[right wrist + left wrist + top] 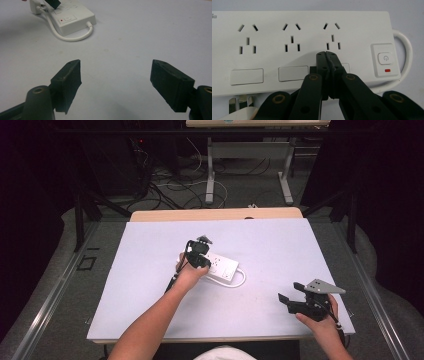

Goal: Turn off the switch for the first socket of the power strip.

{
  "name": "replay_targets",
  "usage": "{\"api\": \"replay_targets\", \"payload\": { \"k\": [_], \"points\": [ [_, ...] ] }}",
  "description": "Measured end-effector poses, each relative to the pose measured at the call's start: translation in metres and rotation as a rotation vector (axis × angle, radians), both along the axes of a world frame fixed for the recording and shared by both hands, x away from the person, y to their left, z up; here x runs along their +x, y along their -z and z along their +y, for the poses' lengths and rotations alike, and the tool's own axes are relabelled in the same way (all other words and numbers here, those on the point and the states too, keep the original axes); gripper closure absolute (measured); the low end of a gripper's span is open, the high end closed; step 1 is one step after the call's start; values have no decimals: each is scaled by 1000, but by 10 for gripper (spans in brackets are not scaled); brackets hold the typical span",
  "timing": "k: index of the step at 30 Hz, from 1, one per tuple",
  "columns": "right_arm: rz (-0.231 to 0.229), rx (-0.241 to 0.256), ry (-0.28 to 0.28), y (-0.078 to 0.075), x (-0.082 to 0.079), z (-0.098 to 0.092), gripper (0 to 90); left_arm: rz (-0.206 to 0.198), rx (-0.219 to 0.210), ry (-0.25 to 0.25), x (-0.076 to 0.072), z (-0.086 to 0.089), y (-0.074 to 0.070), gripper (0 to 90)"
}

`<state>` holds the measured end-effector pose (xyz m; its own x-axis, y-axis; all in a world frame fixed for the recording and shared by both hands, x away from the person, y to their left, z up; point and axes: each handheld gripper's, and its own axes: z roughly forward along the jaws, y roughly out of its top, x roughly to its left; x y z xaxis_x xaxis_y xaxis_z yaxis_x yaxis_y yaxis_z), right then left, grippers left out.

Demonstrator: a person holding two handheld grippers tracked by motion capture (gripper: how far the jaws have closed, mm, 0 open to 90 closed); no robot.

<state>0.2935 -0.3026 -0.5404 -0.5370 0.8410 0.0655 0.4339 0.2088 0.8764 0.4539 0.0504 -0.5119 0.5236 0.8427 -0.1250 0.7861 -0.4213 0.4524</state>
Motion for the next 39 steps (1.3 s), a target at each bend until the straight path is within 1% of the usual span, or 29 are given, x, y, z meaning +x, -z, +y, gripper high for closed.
{"api": "replay_targets", "payload": {
  "k": [1,6,18,22,25,26,28,29,30,34,37,38,39],
  "points": [
    [1,-3,-6,0,0,0,240,-2,-3,-1,0,0,0,899],
    [7,2,3,-1,0,0,240,-3,-4,-2,0,1,0,899],
    [0,3,2,0,1,-1,240,12,-10,-4,2,1,0,899],
    [8,6,-1,0,1,-2,240,16,-18,-12,3,1,0,900],
    [13,9,2,1,1,-3,240,14,-16,-12,3,1,-1,899],
    [5,12,2,1,2,-3,240,12,-18,-12,3,1,-1,899],
    [7,16,3,2,2,-3,240,8,-22,-15,3,2,-2,899],
    [9,14,-2,1,2,-3,240,8,-27,-21,3,2,-3,899],
    [10,13,-2,1,2,-3,240,6,-24,-15,3,3,-3,899],
    [13,11,4,0,1,-3,240,6,-26,-22,3,4,-5,899],
    [6,8,-4,1,1,-2,240,-1,-27,-18,2,5,-7,899],
    [-1,6,-1,1,0,-2,240,-2,-27,-19,2,5,-7,899],
    [3,5,3,0,-1,-2,240,-2,-27,-19,2,5,-7,899]
  ]
}}
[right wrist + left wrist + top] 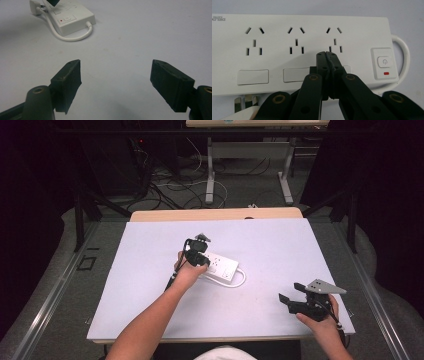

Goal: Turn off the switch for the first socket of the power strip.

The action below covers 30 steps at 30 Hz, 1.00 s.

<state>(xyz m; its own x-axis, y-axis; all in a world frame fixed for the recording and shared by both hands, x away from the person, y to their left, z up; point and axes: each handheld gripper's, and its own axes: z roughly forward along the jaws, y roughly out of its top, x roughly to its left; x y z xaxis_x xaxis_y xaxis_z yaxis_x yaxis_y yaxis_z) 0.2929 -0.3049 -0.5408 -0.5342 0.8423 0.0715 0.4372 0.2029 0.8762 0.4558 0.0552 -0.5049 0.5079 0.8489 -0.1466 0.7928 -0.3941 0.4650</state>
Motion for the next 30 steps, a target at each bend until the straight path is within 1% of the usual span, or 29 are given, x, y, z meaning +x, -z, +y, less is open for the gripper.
{"api": "replay_targets", "payload": {
  "k": [4,5,6,7,10,15,20,22,25,26,29,30],
  "points": [
    [2,11,1,-1,-1,0,240,-1,1,-3,-2,0,-3,899],
    [-4,8,-3,0,0,0,240,-2,1,-2,-2,0,-3,898],
    [0,12,7,0,0,0,240,-6,0,3,-2,1,-4,898],
    [0,4,6,0,0,0,240,-5,1,0,-2,1,-5,898],
    [0,6,-3,-1,0,1,240,-6,-5,6,-3,1,-7,897],
    [6,14,3,-1,0,1,240,-7,-7,11,-6,1,-10,889],
    [7,6,5,-1,0,1,240,-10,-12,23,-7,0,-14,884],
    [7,15,4,-1,0,1,240,-13,-10,25,-8,0,-15,881],
    [4,13,4,-1,0,1,240,-8,-22,34,-10,-1,-18,872],
    [-2,12,10,-1,0,1,240,-12,-21,36,-10,-1,-18,869],
    [5,14,6,-1,0,1,240,-14,-28,43,-11,0,-19,861],
    [5,14,6,-1,0,1,240,-9,-29,42,-12,0,-21,858]
  ]
}}
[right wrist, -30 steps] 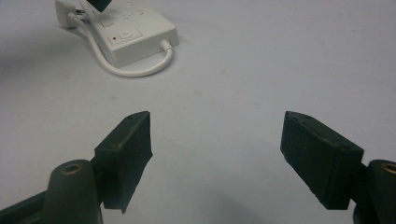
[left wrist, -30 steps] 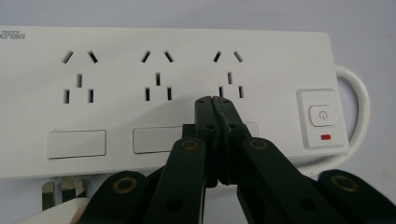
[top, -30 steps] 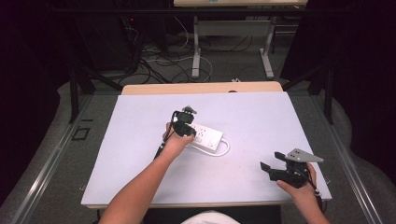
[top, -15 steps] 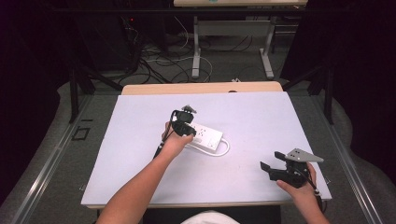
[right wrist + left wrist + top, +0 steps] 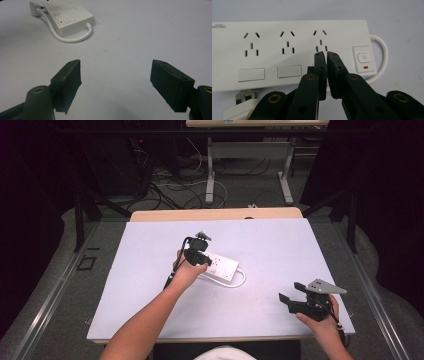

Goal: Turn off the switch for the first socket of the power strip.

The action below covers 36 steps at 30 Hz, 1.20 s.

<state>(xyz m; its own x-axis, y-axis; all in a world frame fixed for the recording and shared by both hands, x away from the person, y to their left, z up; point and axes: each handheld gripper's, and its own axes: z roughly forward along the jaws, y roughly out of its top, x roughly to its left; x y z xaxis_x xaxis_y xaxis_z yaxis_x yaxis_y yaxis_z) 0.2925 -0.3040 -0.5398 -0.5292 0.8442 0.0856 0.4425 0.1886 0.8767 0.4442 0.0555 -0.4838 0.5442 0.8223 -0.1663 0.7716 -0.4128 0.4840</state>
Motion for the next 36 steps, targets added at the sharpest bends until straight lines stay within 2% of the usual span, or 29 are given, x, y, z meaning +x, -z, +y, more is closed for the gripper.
{"api": "replay_targets", "payload": {
  "k": [19,23,24,34,36],
  "points": [
    [-8,-4,3,0,0,0,240,-12,-27,28,-9,5,-13,769],
    [-12,-9,1,0,0,-1,240,-10,-55,21,-12,5,-16,748],
    [-11,-8,0,0,0,-1,240,-12,-44,36,-12,6,-17,743],
    [-10,-8,-3,-1,0,-1,240,-15,-59,36,-18,10,-21,707],
    [-13,-9,0,0,0,-1,240,-19,-50,45,-18,12,-22,698]
  ]
}}
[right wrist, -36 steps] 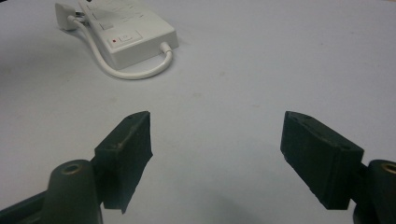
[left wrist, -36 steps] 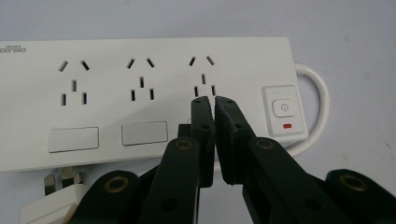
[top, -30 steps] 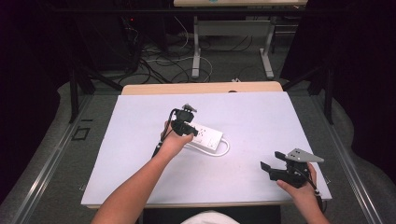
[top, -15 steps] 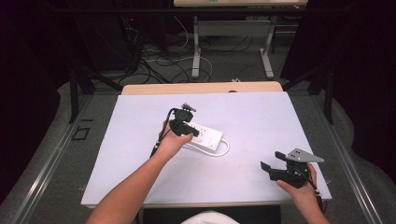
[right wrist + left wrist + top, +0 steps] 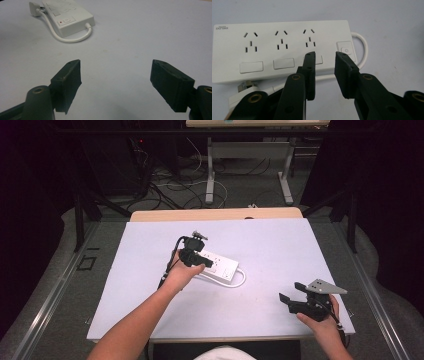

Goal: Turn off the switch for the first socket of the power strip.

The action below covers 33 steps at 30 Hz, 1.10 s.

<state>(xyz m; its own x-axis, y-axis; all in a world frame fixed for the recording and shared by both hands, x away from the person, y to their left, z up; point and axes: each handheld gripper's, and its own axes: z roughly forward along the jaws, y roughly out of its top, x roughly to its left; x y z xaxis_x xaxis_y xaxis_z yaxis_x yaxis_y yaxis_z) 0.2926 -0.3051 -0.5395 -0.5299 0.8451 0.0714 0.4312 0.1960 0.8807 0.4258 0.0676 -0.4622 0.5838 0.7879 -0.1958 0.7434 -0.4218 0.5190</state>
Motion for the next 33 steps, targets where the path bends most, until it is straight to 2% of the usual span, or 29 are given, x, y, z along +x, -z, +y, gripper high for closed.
{"api": "replay_targets", "payload": {
  "k": [3,4,12,13,16,17,27,28,33],
  "points": [
    [-1,-5,-1,0,0,0,240,-3,-8,-2,-2,2,-1,682],
    [-2,-4,0,0,0,0,240,5,-14,-18,-4,2,-1,677],
    [-3,-6,-2,0,0,0,240,-6,-14,-13,-7,11,-2,618],
    [-3,-6,-1,0,0,0,240,7,-16,-18,-8,13,-3,610],
    [-5,-3,-4,0,0,0,240,11,-12,-17,-9,16,-3,590],
    [-5,-3,-4,0,0,0,240,13,-24,-26,-10,17,-2,590],
    [-4,-5,-1,-1,0,0,240,12,-23,-35,-17,34,-2,512],
    [-3,-1,-4,-1,0,0,240,16,-34,-52,-18,34,-1,498],
    [-2,-1,-3,-1,0,0,240,8,-35,-63,-22,45,2,448]
  ]
}}
